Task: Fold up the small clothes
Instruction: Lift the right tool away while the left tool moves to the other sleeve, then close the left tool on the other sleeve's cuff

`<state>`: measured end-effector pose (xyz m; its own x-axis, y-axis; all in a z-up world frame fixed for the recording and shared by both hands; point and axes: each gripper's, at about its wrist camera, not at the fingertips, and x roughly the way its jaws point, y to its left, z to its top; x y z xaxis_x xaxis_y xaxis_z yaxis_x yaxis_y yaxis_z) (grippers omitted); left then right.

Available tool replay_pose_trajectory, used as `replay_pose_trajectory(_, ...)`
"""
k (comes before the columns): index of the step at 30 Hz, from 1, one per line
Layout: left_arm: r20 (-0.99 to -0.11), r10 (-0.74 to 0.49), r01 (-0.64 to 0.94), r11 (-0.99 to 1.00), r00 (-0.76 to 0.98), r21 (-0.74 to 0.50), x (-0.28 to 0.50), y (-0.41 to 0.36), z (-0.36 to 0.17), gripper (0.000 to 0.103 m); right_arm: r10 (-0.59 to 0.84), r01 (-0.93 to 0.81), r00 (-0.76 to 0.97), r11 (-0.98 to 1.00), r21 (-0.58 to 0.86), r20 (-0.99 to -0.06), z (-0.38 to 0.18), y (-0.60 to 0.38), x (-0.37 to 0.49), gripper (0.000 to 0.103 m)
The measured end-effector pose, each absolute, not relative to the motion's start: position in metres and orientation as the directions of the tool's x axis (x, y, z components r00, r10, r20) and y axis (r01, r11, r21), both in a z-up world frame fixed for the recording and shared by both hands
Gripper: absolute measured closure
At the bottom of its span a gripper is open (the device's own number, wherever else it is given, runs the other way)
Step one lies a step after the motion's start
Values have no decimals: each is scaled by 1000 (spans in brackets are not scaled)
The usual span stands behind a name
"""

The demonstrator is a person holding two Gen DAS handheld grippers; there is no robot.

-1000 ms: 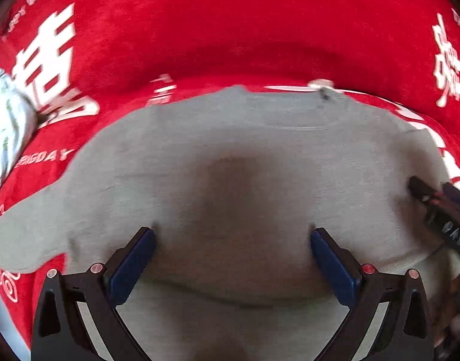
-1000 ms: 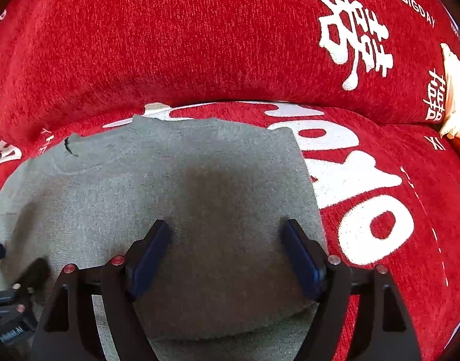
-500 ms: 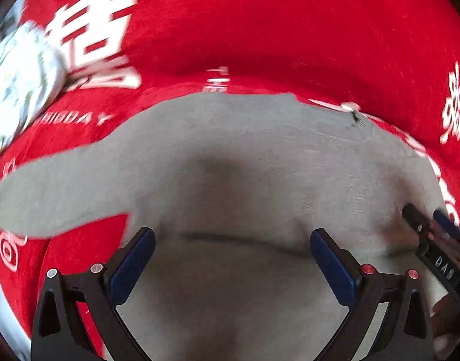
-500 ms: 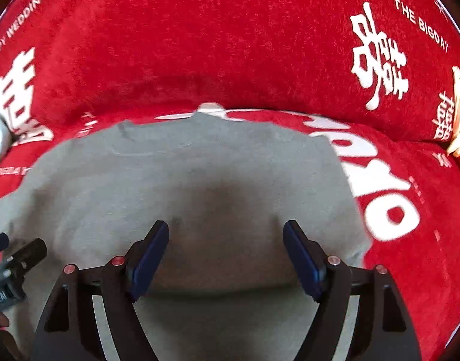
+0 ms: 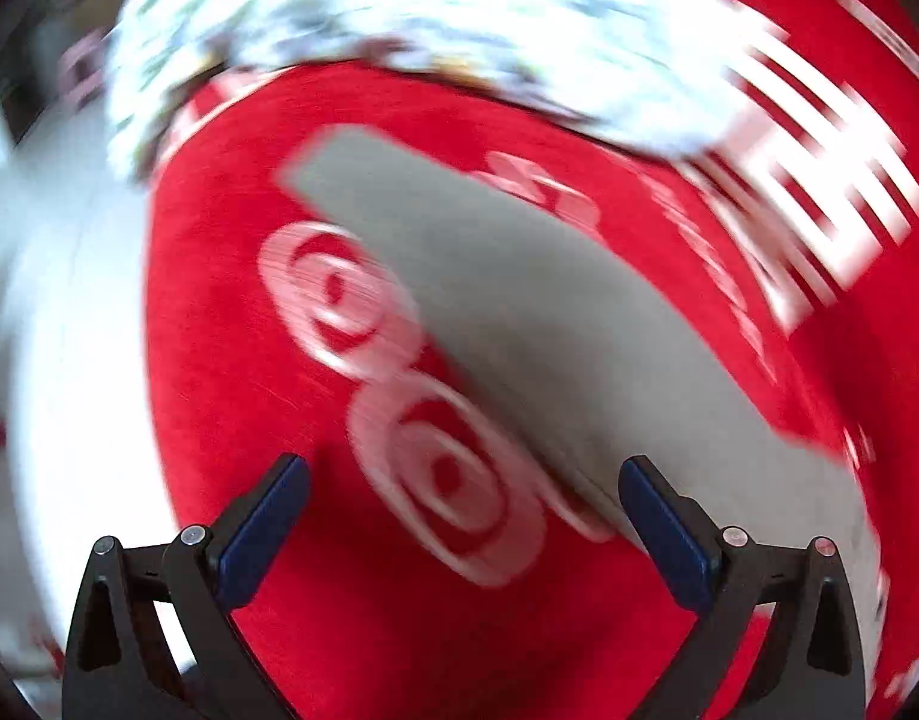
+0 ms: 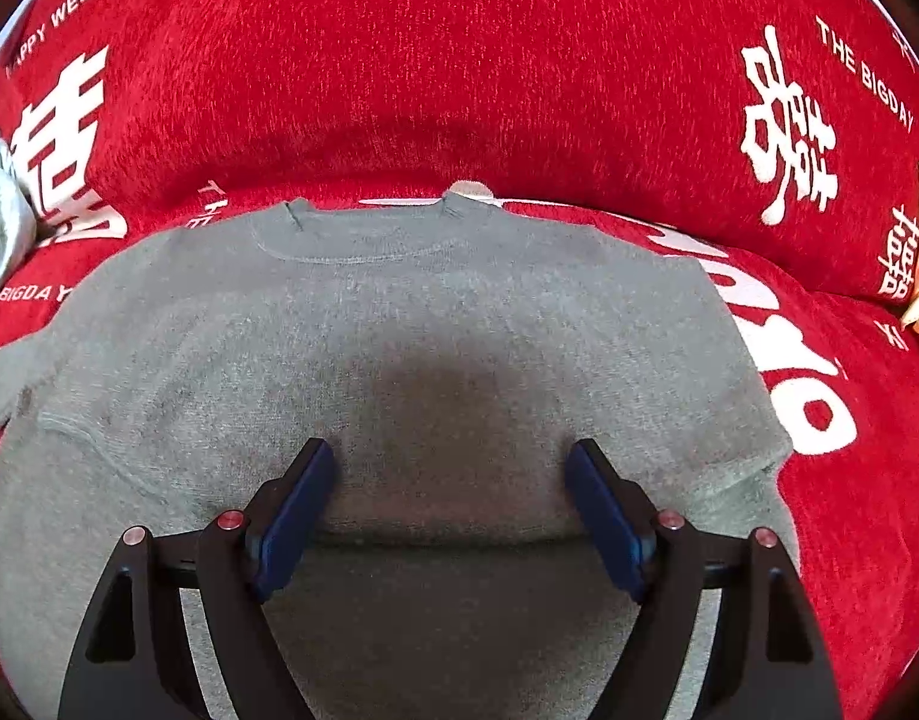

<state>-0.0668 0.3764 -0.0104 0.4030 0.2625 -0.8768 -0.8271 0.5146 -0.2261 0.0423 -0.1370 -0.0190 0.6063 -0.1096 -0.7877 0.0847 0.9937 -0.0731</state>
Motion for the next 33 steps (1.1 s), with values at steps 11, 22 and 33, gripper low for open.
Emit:
replay_pose_trajectory(11, -794, 206, -740, 545, 573, -393, -48, 443, -15, 22, -127, 96, 602, 992, -86, -788, -22, -138, 45, 15)
replay_pose_trajectory(22, -727, 146, -656, 575, 671, -489, -49, 439, -7, 93, -124, 93, 603, 992, -85, -788, -22, -138, 45, 15)
replay_pose_trajectory(33, -757, 359, -697, 696, 547, -174, -29, 401, 25, 93, -123, 93, 603, 992, -83, -788, -22, -138, 44, 15)
